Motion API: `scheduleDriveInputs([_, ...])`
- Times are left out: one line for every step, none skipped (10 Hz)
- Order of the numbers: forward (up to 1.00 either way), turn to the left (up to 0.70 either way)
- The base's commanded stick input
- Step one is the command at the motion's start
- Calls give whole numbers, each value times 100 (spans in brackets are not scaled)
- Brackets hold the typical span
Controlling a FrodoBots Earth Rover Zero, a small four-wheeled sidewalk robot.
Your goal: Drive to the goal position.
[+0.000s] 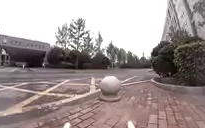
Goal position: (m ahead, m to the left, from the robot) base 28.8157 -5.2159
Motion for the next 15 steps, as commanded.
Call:
scheduleDriveInputs([45,0])
scheduleDriveInputs([45,0])
scheduleDriveInputs([45,0])
scheduleDriveInputs([39,0])
scheduleDriveInputs([0,0])
scheduleDriveInputs([0,0])
scheduleDriveInputs([0,0])
scheduleDriveInputs([0,0])
scheduleDriveInputs([0,-13])
scheduleDriveInputs([0,-45])
scheduleDriveInputs([0,-45])
scheduleDriveInputs([0,-45])
scheduleDriveInputs([0,-45])
scheduleDriveInputs([0,-45])
scheduleDriveInputs([0,-45])
